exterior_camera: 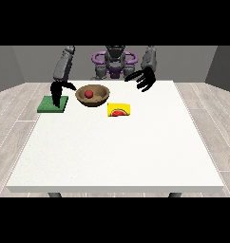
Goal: Pick the cup and pour the ball into the bowl, then pick the bowl and place it on the pad
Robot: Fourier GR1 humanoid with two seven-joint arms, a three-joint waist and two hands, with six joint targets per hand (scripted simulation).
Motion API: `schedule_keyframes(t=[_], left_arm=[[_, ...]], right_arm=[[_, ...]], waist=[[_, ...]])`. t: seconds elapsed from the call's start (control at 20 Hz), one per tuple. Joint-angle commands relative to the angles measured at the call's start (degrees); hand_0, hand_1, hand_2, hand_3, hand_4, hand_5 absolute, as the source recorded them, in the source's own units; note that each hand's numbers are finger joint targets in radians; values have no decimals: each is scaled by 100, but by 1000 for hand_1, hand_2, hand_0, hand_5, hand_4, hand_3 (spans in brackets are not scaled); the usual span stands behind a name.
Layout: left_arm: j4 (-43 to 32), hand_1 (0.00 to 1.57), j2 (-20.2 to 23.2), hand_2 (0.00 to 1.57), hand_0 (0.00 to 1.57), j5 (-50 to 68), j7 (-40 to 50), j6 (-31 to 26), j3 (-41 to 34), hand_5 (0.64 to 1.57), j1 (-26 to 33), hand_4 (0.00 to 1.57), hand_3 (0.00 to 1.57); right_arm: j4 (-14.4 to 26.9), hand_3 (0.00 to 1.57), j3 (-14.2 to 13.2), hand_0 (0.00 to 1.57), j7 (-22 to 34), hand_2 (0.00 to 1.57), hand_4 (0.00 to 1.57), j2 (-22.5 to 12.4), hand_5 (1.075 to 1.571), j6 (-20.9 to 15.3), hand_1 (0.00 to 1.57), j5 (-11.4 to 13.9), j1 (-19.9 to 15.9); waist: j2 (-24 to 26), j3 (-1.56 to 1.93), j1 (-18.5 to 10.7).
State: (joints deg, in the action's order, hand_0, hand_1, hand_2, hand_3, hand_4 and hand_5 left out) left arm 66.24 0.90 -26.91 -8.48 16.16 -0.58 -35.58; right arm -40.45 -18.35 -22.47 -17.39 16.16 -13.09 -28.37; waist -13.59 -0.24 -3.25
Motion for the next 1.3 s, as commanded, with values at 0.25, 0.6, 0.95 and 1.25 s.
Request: schedule_keyframes(t=[0.25, 0.6, 0.95, 1.25], left_arm=[[-924, 0, 277, 0, 0, 1124, -965, -635, -764, 1527, 325, 0, 0], [-619, 0, 223, 0, 0, 1048, -767, -632, -491, 1547, 173, 0, 0], [78, 0, 10, 0, 0, 910, -392, -592, -65, 1557, -14, 0, 0], [87, 0, 70, 0, 0, 979, -178, -933, 35, 1561, 41, 0, 0]], right_arm=[[-523, 0, 654, 0, 654, 0, 0, 743, 1545, -566, 0, 313, 197], [221, 0, 516, 0, -127, 0, 208, 734, 1546, -399, 0, 301, 339], [852, 0, 125, 0, -773, 0, 133, 486, 1531, -134, 0, 87, 216], [671, 0, 108, 0, -401, 0, 242, 869, 1532, -476, 0, -33, 237]], waist=[[573, 21, 474], [349, 26, 208], [-193, 32, -301], [164, 25, -570]])
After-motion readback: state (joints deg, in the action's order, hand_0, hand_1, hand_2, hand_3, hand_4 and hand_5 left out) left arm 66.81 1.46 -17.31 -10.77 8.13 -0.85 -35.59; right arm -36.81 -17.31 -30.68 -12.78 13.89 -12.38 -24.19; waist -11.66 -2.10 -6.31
